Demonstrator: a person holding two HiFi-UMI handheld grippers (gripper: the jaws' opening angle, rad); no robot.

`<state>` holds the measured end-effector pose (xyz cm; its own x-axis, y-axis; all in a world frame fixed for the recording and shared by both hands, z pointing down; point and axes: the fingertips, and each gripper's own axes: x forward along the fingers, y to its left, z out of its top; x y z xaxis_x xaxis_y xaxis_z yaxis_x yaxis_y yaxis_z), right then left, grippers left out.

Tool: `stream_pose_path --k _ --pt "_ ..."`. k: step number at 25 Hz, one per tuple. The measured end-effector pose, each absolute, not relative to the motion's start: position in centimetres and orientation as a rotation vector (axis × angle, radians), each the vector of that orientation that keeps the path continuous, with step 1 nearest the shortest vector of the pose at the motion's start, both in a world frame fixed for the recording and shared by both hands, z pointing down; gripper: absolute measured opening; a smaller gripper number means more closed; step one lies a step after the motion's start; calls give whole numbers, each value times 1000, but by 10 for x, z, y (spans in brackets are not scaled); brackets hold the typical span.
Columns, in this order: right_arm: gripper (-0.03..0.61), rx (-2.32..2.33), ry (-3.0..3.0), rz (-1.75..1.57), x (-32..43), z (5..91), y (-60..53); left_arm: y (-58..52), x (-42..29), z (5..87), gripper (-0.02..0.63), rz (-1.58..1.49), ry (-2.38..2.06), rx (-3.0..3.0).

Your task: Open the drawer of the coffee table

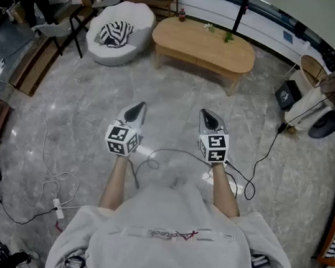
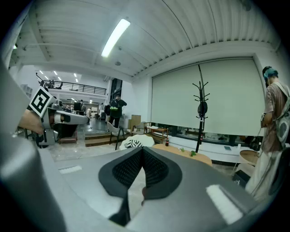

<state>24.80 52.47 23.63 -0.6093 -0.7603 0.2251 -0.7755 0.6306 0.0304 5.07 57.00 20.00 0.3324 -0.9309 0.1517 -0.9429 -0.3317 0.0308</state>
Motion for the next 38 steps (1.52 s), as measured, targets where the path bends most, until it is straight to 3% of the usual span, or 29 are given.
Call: stream_pose_path --k 23,38 --pt "4 1195 -2694 117 300 244 511 559 113 213 0 211 -1774 2426" --pt "5 1125 -2685 132 288 265 468 516 108 234 0 234 -1794 2381"
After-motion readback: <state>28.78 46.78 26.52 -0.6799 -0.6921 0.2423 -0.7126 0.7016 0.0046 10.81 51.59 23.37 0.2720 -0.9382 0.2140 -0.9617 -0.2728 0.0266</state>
